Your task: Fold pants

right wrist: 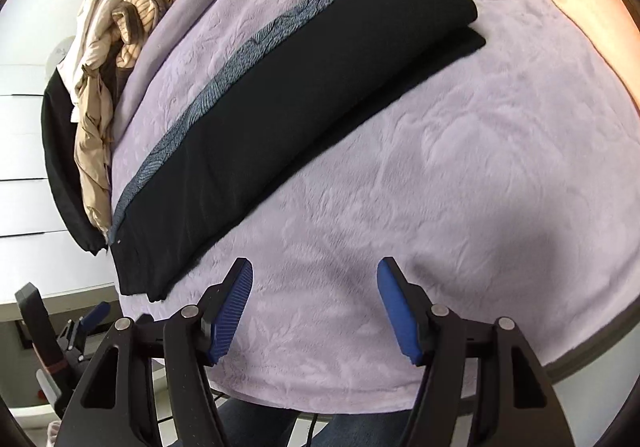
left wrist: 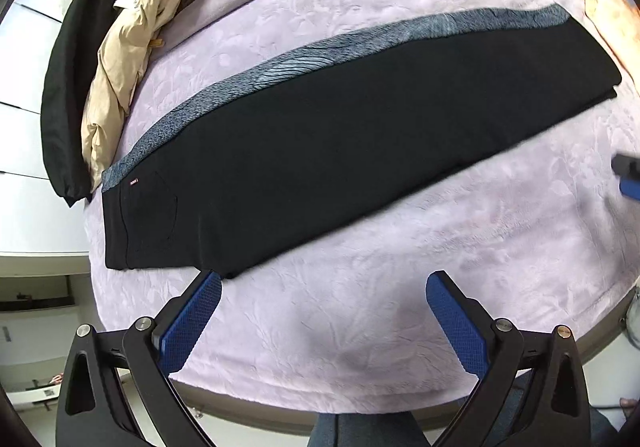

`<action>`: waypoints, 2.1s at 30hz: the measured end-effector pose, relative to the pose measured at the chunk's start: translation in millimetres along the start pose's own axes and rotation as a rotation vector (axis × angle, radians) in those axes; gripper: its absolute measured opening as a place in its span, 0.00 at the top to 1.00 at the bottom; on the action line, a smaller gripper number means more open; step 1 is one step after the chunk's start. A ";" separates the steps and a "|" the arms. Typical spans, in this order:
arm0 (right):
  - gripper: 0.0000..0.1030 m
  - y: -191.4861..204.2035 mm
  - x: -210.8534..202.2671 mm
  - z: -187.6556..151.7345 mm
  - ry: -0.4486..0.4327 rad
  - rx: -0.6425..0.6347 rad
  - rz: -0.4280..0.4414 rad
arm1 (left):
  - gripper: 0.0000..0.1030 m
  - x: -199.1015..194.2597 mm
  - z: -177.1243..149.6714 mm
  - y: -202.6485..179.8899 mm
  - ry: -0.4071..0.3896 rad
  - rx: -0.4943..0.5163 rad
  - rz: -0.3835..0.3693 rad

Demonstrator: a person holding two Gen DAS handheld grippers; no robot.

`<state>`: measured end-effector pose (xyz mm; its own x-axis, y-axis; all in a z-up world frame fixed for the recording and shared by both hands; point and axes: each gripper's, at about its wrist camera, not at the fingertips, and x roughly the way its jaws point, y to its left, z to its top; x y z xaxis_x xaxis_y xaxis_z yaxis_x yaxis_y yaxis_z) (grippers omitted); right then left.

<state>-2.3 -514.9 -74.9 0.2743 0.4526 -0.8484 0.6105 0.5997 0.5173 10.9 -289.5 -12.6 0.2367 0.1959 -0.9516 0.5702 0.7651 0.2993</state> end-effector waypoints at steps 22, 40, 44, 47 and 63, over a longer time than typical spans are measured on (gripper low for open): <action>0.33 -60.9 -14.3 70.2 -0.066 0.101 0.050 | 0.00 8.4 60.9 -48.0 0.015 -0.033 -0.025; 0.79 -93.3 -5.0 92.0 -0.197 0.223 0.056 | 0.00 41.1 96.3 -73.3 -0.009 -0.018 -0.046; 0.79 -100.5 -6.5 86.3 -0.202 0.253 0.087 | 0.00 57.7 92.1 -71.5 0.053 -0.015 -0.030; 0.74 -104.1 -8.3 84.1 -0.180 0.267 0.144 | 0.00 55.1 89.0 -68.3 0.040 -0.020 -0.038; 0.50 -97.2 16.6 80.6 -0.239 0.208 0.336 | 0.00 75.4 114.1 -83.5 -0.082 -0.074 -0.183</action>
<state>2.8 -618.9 -148.3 0.6314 0.4199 -0.6519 0.5878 0.2892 0.7556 70.9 -408.6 -101.4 0.1993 0.0014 -0.9799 0.5505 0.8271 0.1132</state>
